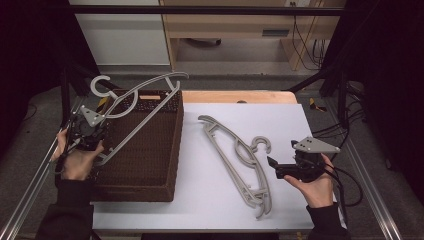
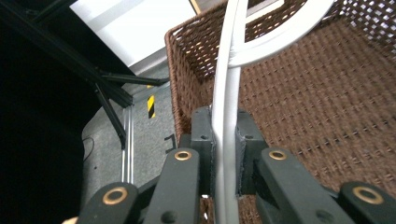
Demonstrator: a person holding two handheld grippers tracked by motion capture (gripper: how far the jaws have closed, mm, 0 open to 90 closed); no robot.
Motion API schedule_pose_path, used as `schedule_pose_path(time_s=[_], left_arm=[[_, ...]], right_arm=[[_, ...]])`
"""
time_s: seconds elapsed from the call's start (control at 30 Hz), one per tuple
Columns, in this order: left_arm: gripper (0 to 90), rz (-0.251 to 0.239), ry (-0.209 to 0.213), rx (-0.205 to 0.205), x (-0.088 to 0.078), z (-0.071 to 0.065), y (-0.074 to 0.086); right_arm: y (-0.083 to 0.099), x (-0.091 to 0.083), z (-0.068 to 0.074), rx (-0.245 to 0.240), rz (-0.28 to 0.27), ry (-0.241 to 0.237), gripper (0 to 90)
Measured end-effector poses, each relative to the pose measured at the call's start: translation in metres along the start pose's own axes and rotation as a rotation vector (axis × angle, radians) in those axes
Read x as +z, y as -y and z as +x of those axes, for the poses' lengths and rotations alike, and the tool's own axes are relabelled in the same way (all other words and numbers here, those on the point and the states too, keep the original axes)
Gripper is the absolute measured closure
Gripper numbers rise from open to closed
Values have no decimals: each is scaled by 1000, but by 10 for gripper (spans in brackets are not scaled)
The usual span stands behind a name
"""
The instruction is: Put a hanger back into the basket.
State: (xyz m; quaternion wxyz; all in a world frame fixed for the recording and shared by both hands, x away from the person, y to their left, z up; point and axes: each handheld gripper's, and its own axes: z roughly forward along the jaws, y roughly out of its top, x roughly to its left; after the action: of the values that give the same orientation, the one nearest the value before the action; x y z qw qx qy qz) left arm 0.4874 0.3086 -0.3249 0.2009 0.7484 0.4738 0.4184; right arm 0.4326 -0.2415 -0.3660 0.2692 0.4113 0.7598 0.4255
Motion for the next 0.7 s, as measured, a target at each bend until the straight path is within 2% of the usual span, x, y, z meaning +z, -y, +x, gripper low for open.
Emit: schedule_pose_path(time_s=[0.43,0.7], left_arm=[[814,48,-23,-20,18,1,11],[814,78,-23,-3,27,-1,16]], right_arm=[[0,2,2,-8,5,-4,65],[0,2,2,-9,6,-3,64]])
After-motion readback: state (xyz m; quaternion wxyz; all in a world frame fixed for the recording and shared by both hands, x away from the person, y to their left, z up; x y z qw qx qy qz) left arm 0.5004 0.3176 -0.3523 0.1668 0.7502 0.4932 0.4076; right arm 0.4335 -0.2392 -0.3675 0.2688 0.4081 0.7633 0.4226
